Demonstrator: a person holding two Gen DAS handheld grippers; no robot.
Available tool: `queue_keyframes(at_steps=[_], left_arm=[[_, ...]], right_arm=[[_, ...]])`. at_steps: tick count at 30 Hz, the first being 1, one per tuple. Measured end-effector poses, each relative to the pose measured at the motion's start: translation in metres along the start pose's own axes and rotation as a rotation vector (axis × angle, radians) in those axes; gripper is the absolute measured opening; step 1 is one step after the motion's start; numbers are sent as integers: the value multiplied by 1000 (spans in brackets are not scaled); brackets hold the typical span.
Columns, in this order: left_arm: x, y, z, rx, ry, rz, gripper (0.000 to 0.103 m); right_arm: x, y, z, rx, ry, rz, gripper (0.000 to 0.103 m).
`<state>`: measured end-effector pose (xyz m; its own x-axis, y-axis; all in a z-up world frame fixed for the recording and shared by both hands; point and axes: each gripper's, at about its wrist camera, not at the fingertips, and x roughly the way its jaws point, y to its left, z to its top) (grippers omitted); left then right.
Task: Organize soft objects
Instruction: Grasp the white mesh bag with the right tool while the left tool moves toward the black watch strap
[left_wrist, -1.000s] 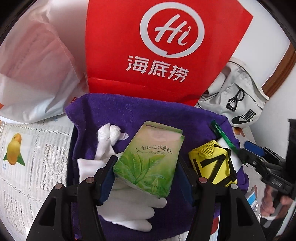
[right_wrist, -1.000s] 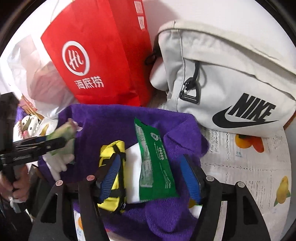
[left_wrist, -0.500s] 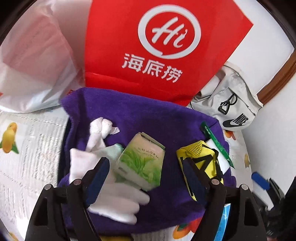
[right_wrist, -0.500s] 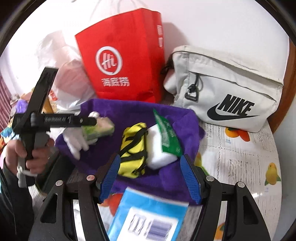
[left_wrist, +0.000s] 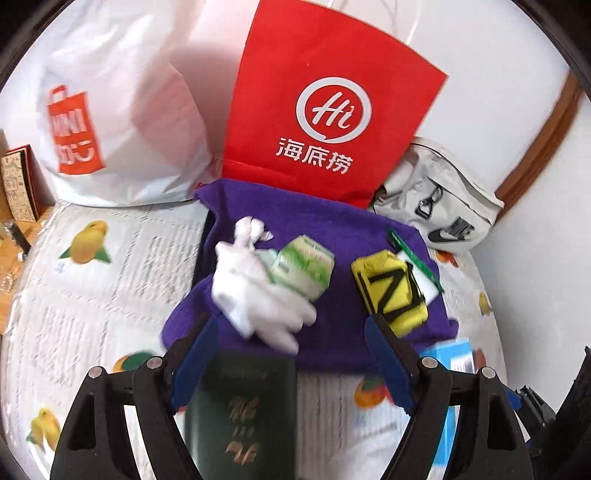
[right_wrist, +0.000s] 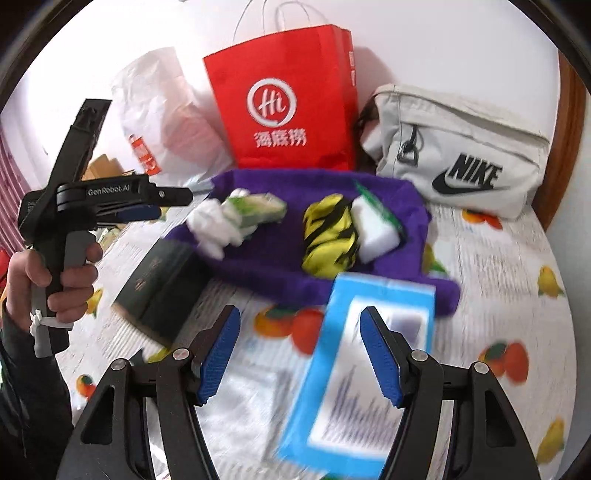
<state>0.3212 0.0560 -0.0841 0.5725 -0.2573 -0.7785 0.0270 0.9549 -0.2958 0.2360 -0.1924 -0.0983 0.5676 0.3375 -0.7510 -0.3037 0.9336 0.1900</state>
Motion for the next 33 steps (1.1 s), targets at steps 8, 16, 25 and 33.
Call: queue_keyframes(at_steps=[8, 16, 25, 33], left_arm=[[-47, 19, -48, 12, -49, 51, 80], [-63, 50, -94, -22, -62, 59, 80], [-53, 72, -134, -23, -36, 47, 80], [-48, 85, -151, -47, -2, 33, 80]], right_arm=[[-3, 46, -57, -40, 74, 23, 68], [15, 67, -85, -22, 72, -12, 81], [46, 65, -94, 59, 116, -68, 81], [64, 74, -91, 41, 87, -145, 81]])
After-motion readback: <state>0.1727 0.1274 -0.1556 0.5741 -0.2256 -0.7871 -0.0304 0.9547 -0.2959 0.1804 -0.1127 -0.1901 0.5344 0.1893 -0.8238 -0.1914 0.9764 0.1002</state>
